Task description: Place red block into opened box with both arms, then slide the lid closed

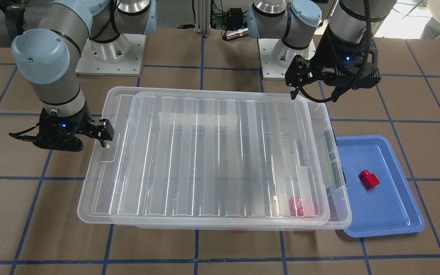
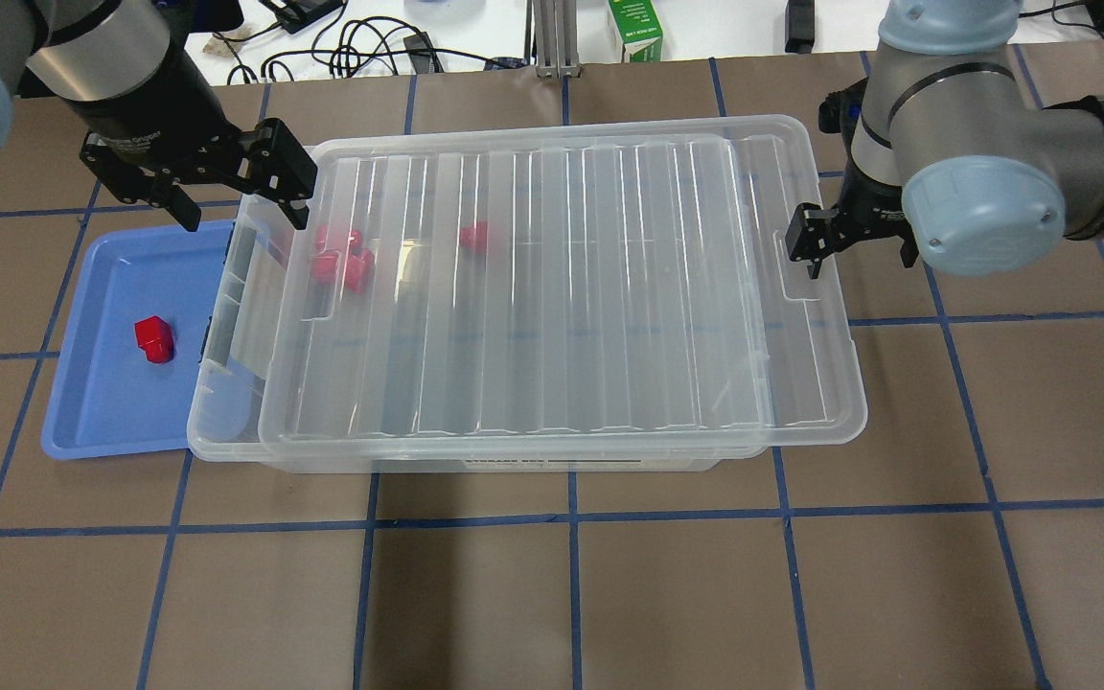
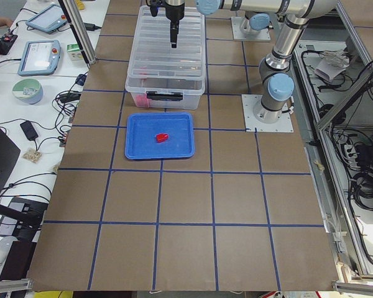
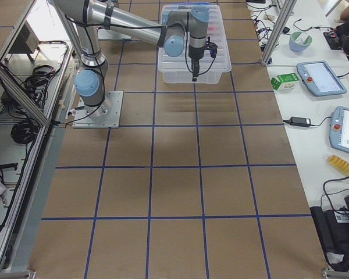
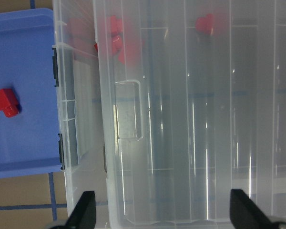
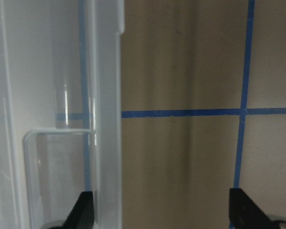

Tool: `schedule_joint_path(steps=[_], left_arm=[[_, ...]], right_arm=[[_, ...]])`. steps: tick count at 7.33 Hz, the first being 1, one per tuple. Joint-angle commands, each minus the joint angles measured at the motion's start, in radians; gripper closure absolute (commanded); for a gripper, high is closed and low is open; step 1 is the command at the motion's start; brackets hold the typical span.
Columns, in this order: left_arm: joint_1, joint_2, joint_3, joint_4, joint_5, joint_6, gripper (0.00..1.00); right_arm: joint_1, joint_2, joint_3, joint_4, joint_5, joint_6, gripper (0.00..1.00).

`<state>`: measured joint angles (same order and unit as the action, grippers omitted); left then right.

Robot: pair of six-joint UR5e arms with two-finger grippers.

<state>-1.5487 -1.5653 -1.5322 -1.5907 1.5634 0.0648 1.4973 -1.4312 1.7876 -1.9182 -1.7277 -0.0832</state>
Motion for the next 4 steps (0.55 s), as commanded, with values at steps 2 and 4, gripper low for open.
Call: schedule_joint_path(steps=[2,4], left_arm=[[0.004,0.001,0.007,0.001,0.009,0.009,0.0],[0.162,-0.024,-0.035,0.011,-0.002,0.252,0.0]], right_arm=[[-0.135,-0.002,0.007,0.007,-0.004,-0.067,0.0],[-0.179,-0.005,0.006,0.007,-0.004,-0.116,0.0]])
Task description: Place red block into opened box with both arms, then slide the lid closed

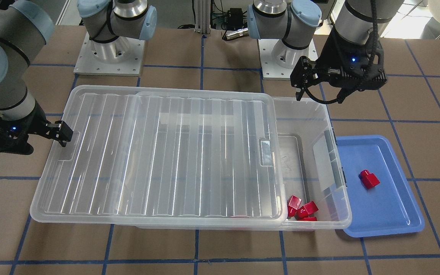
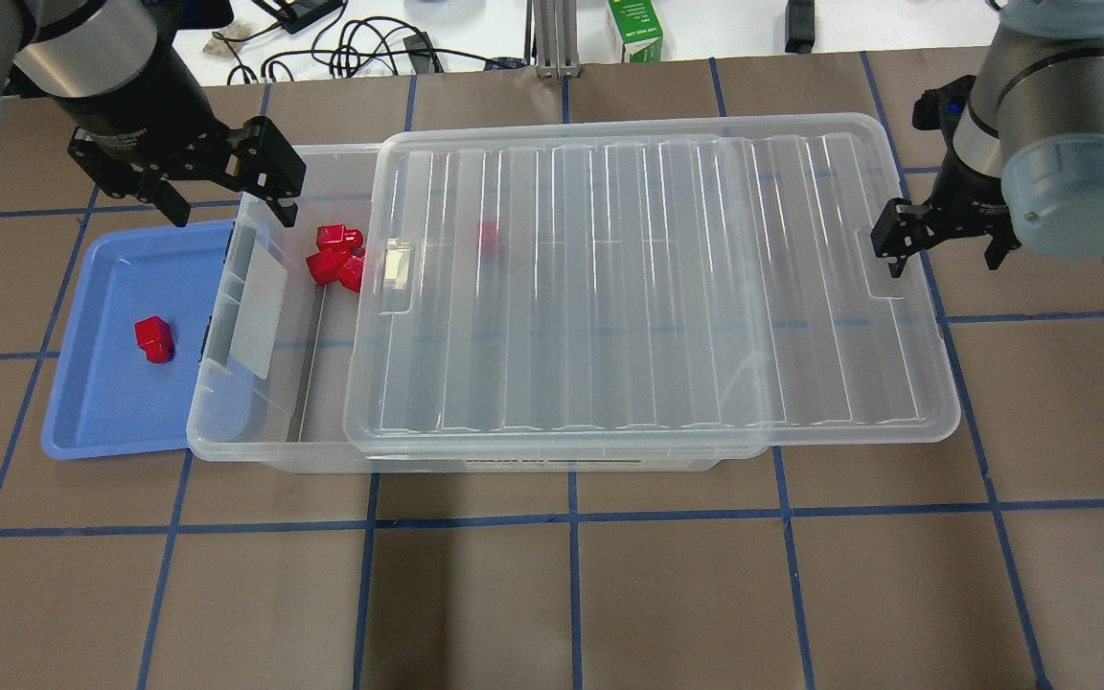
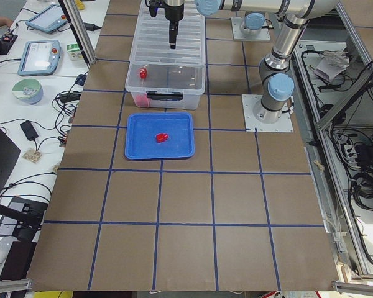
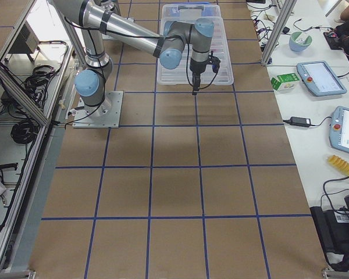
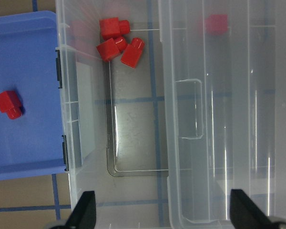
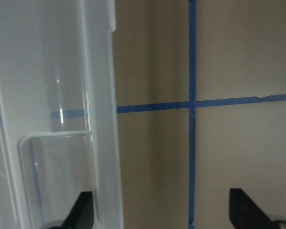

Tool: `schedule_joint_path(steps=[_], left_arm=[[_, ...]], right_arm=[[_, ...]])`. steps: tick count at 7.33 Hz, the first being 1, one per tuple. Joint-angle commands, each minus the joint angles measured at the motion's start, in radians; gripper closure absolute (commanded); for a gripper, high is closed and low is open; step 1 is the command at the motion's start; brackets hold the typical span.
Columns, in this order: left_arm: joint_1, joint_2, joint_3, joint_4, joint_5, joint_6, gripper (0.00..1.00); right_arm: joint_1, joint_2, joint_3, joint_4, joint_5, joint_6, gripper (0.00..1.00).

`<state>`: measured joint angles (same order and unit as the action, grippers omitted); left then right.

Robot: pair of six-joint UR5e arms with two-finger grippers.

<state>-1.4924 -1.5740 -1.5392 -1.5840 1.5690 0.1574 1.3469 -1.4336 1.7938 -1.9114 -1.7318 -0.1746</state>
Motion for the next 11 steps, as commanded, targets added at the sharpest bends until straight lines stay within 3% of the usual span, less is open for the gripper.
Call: schedule_joint_path(steps=[1,3,5,6,8,9,10,11], left_arm=[[0.245,-0.044,-0.065,0.083,-0.009,0.307,0.0],[0.383,-0.131,-0.119,0.183,-0.093,0.408,0.0],[0.444,-0.24,-0.162,0.272,-0.106,0.45,0.0],[0.495,-0.294,-0.179,0.382,-0.107,0.476,0.0],[0.508,-0.372,-0.229,0.487,-0.103,0.49,0.0],[0.509,-0.409,-0.239,0.527,-0.103,0.434,0.0],[0.508,-0.425,-0.234,0.529,-0.1,0.394,0.0],[0.508,-0.442,-0.22,0.533,-0.095,0.372,0.0]], right_arm=[[-0.035,-0.002,-0.001,-0.001,-0.002,-0.04,0.0],[-0.055,-0.002,-0.001,0.0,-0.003,-0.043,0.0],[-0.071,-0.005,0.001,0.0,-0.002,-0.043,0.0],[-0.069,-0.013,-0.001,0.006,-0.002,-0.042,0.0],[-0.068,-0.02,-0.03,0.054,0.009,-0.034,0.0],[-0.052,-0.046,-0.077,0.055,0.064,-0.025,0.0],[-0.031,-0.066,-0.126,0.113,0.186,-0.022,0.0],[0.0,-0.102,-0.172,0.231,0.251,0.036,0.0]])
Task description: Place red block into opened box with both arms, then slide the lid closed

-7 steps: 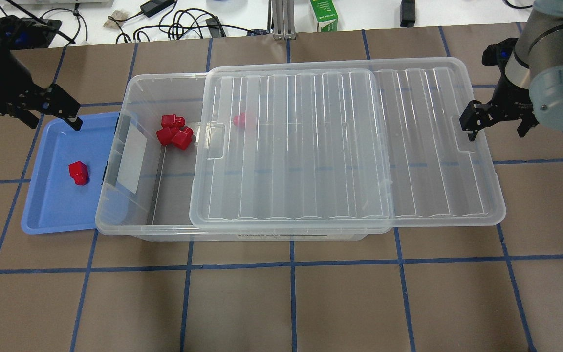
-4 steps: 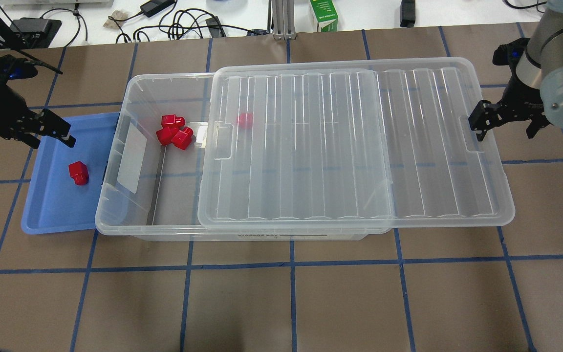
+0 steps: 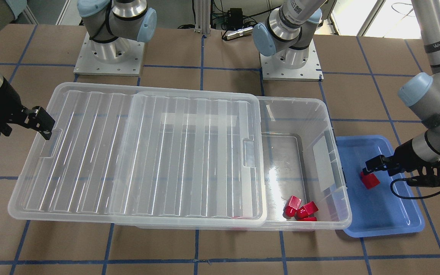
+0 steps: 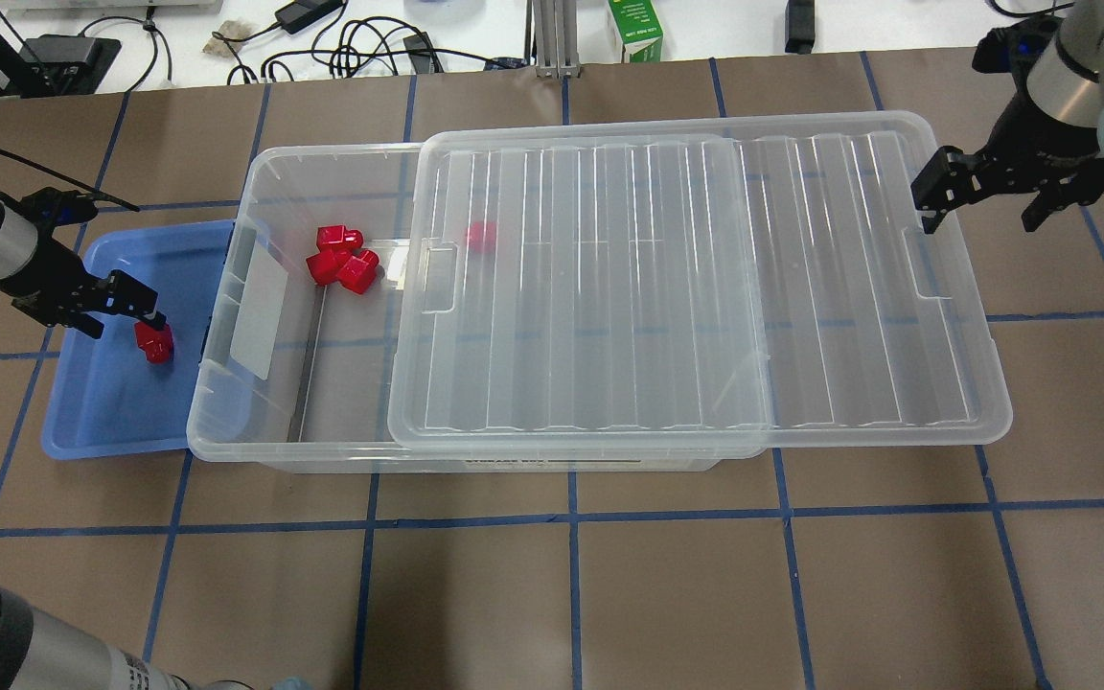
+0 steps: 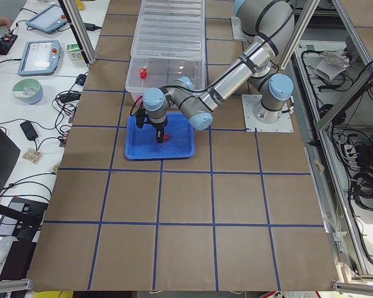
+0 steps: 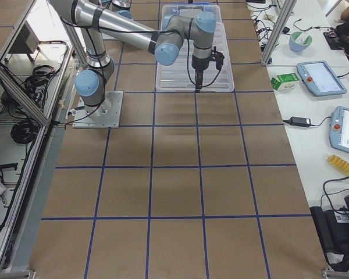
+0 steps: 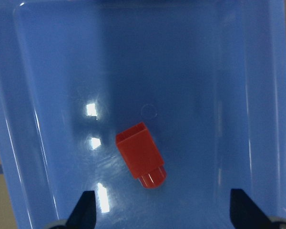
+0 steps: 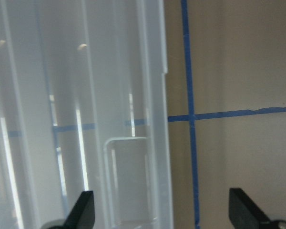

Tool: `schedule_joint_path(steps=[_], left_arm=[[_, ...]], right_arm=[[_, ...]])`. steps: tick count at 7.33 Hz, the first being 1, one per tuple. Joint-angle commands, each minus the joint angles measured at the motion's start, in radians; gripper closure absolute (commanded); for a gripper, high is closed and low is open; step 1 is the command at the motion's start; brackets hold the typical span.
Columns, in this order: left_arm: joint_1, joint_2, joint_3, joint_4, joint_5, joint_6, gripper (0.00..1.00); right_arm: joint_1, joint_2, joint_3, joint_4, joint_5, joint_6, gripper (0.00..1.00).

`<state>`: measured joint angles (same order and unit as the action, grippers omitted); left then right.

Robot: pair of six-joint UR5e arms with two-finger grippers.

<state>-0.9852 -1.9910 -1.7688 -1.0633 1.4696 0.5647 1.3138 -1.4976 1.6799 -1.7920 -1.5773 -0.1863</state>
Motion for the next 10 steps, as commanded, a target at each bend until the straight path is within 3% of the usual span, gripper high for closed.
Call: schedule_joint_path(steps=[1,3,4,5,6,7,9,10], left_arm=[[0.0,-0.049,0.006,0.055,0.009,-0.102,0.0],[-0.01,-0.084,0.006,0.104,0.017,-0.239,0.0],[-0.013,-0.084,-0.003,0.101,0.018,-0.246,0.14],[-0.019,-0.083,0.006,0.1,0.02,-0.246,0.43],[-0.03,-0.071,0.006,0.089,0.018,-0.241,0.79],[-0.03,-0.062,0.008,0.085,0.017,-0.24,1.0],[-0.036,-0.048,0.018,0.039,0.023,-0.238,1.0],[-0.042,-0.026,0.079,-0.051,0.021,-0.235,1.0]], right_arm=[[0.076,-0.09,-0.086,0.226,0.112,0.114,0.0],[0.218,-0.13,-0.097,0.237,0.102,0.392,0.0],[0.26,-0.124,-0.103,0.229,0.052,0.416,0.0],[0.263,-0.119,-0.105,0.217,0.013,0.413,0.0],[0.263,-0.121,-0.106,0.215,0.01,0.401,0.0],[0.263,-0.116,-0.126,0.218,0.008,0.396,0.0],[0.263,-0.101,-0.149,0.229,0.01,0.396,0.0],[0.263,-0.101,-0.149,0.236,0.008,0.396,0.0]])
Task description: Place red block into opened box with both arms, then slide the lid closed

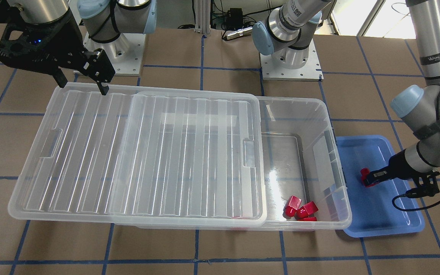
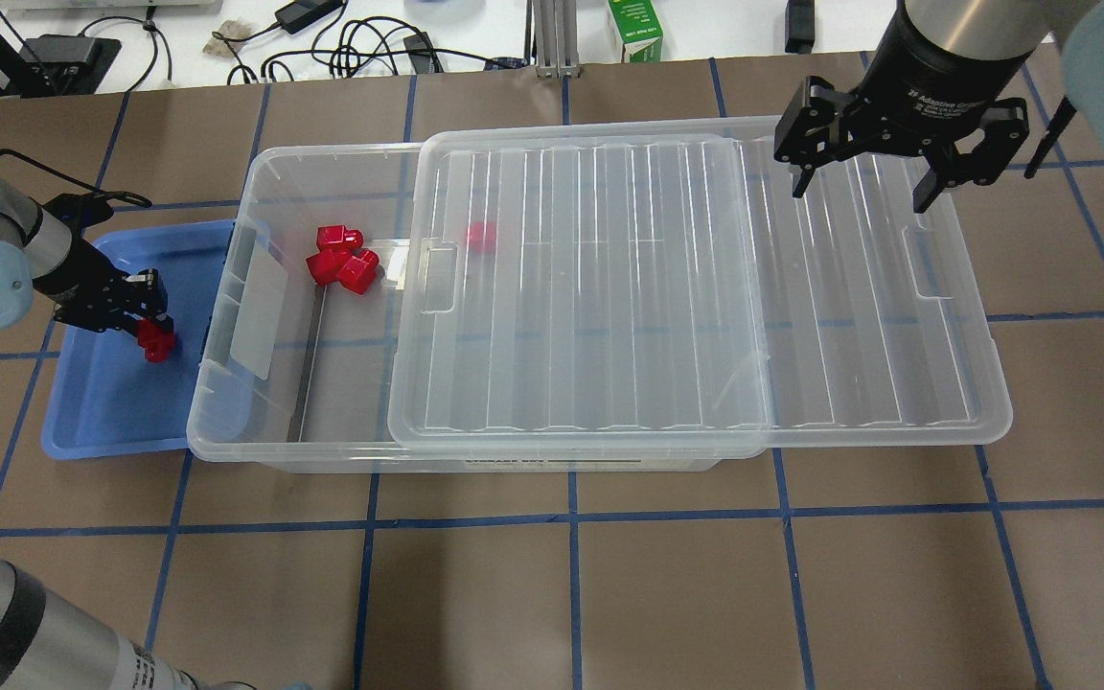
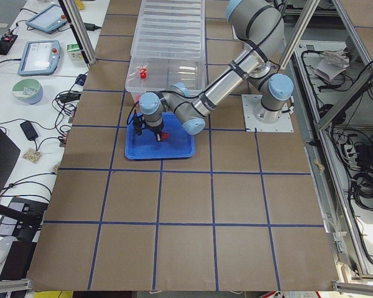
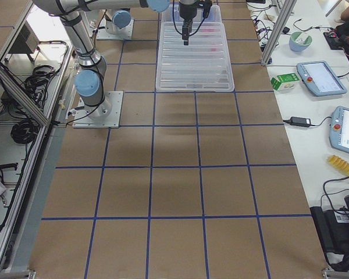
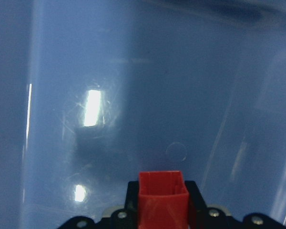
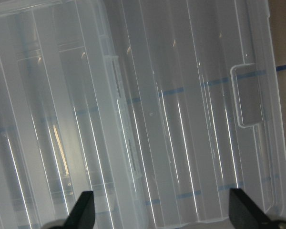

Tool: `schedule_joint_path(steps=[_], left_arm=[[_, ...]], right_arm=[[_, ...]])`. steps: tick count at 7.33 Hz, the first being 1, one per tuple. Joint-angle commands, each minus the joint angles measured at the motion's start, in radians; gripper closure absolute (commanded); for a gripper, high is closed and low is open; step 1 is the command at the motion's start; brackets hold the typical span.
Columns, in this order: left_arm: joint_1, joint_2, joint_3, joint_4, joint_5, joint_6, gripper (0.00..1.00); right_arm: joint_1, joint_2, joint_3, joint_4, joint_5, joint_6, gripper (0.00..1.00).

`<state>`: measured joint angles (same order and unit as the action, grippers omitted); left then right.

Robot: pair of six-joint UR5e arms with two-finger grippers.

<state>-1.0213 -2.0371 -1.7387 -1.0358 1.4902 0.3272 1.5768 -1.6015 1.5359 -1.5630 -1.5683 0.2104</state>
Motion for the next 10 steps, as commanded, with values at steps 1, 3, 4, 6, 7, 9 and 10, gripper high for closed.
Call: schedule_joint_path(steps=[1,3,4,6,7,9,10], left_arm=[[-0.023,0.052,0.164,-0.222,0.001,0.003,1.0],[-0.145,0.093,0.435,-0.552,0.007,-0.028,1.0],[-0.22,0.109,0.499,-0.632,0.011,-0.106,1.0],[-0.35,0.153,0.452,-0.648,0.002,-0.209,1.0],[-0.39,0.165,0.377,-0.629,0.002,-0.285,1.0],[-0.437,0.189,0.245,-0.537,0.005,-0.326,1.0],[-0.445,0.179,0.196,-0.436,0.007,-0.341,1.0]], right_arm=[[0.0,0.003,-0.007,0.008,-0.001,0.0,0.0],[-0.001,0.002,-0.004,0.009,-0.003,0.0,0.0],[-0.001,0.002,-0.002,0.009,-0.001,-0.002,0.0],[-0.001,-0.005,0.004,0.008,-0.001,-0.011,0.0],[-0.001,-0.005,0.006,0.009,-0.001,-0.013,0.0],[-0.001,-0.003,0.009,0.009,-0.003,-0.013,0.0],[-0.001,-0.002,0.007,0.008,-0.003,-0.013,0.0]])
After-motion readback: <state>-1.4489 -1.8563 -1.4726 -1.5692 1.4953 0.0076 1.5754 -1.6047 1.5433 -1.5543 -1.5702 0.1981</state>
